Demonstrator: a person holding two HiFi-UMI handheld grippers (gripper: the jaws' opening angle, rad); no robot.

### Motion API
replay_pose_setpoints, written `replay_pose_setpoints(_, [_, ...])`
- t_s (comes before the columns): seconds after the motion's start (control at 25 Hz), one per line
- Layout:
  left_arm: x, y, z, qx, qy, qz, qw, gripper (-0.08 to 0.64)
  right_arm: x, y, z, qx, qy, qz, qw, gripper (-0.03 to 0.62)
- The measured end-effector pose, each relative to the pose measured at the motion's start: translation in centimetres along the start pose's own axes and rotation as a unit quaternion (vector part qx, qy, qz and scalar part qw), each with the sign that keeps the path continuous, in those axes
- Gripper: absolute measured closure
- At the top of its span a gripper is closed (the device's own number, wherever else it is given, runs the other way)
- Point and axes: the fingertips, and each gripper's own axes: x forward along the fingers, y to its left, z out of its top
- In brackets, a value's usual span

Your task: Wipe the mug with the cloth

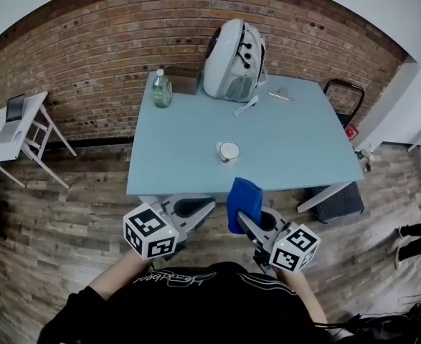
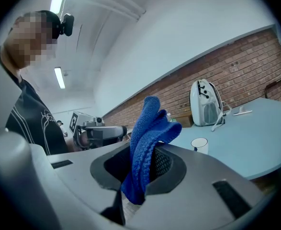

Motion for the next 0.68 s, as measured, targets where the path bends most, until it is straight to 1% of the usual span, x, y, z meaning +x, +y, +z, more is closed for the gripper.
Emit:
replay_pose_setpoints(0.32, [0.09, -0.05, -0.74, 0.009, 0.012, 0.001, 0.9999, 0.552, -0.43, 0.07, -0.97, 0.014, -0.003, -0.002, 1.000, 0.532])
replay_pose_setpoints(0.52, [-0.24, -0.19, -0.62, 0.011, 0.009, 0.000, 0.9999, 0.552, -0.52, 0.50, -0.92, 0.014, 0.001, 0.003, 1.000, 0.532])
replay_pose_setpoints(0.68, [-0.42, -0.41, -0.44, 0.009, 0.005, -0.005, 0.9999, 0.552, -0.65, 0.72, -0.76, 0.013, 0.000, -0.001, 1.000, 0.532])
